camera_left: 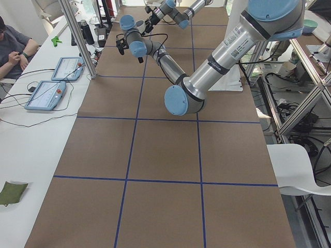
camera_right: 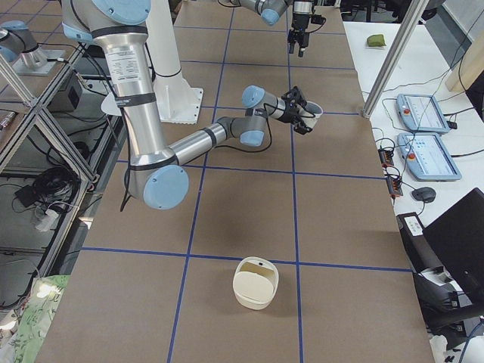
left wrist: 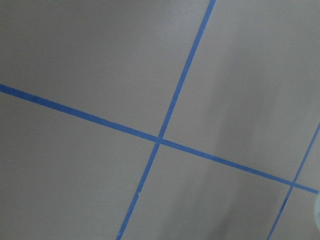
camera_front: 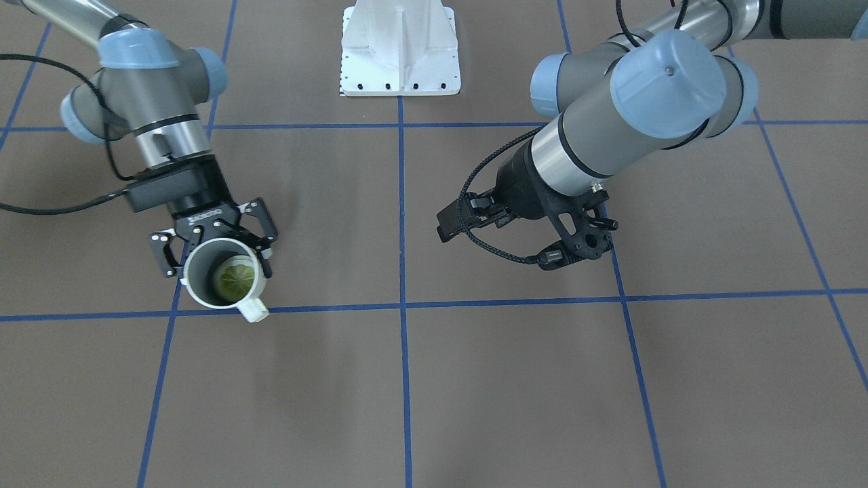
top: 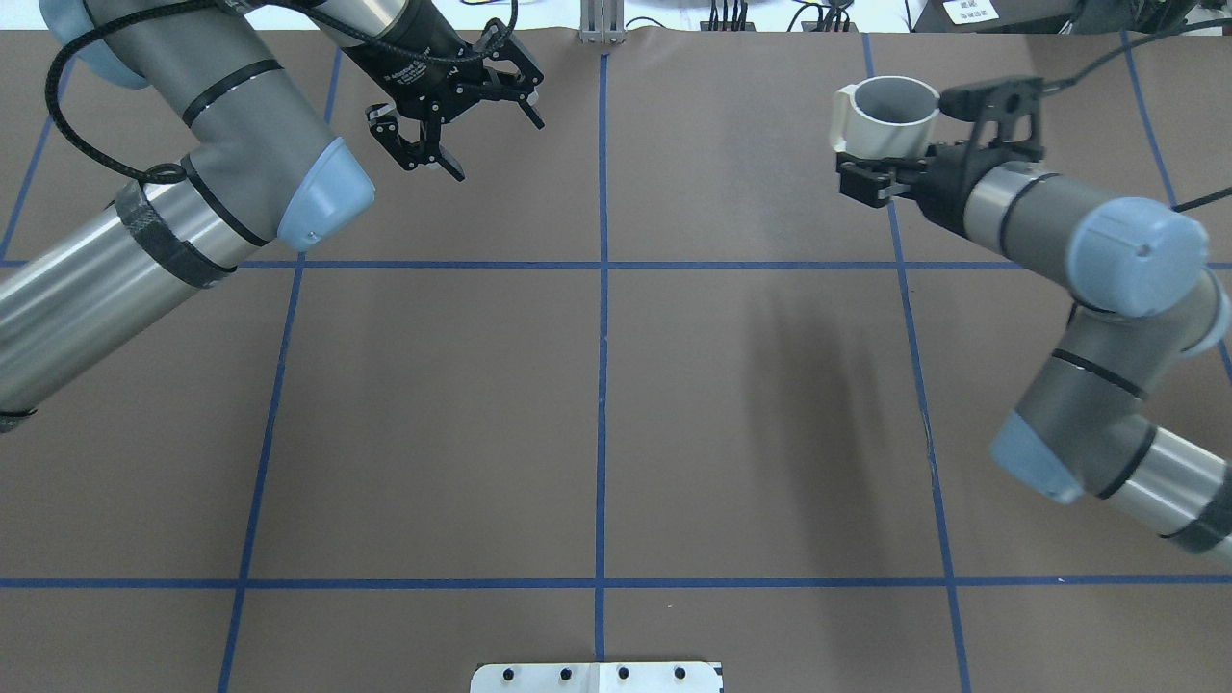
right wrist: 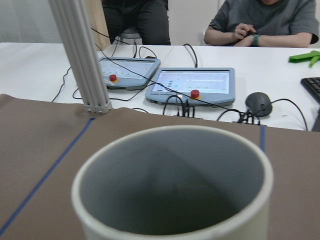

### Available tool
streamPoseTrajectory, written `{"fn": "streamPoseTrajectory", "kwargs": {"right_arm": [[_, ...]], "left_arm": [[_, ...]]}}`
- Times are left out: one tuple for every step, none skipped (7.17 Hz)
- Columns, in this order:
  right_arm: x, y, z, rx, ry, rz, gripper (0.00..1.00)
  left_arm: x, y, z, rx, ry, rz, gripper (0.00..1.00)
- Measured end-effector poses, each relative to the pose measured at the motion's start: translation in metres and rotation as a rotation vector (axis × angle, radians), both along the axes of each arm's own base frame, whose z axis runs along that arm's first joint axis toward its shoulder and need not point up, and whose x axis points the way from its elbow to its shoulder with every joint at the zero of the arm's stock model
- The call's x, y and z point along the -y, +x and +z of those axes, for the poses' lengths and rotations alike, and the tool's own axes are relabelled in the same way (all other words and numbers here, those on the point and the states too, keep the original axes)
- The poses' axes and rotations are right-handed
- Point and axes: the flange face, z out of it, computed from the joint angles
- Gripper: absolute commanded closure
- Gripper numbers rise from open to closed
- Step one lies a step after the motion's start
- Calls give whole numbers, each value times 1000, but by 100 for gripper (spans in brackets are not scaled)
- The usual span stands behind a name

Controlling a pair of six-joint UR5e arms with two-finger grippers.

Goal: Left arm hands cup to right arm to dump lemon

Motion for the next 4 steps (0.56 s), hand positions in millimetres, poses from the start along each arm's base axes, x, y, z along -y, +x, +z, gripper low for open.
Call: {"fn": "streamPoseTrajectory", "kwargs": {"right_arm": [[-14,57,43,19,-24,6,84],[-31,112,78,53,-52,7,84],[-50,159,104,98,-80,3,84],[-70,201,125,136,-105,0,84]], "left_arm": [[3,0,2,15,13,-22,0],[7,0,8,32,33,-36,0],[9,0,15,49,56,-39,0],[11,0,22,61,78,-40,0]]}}
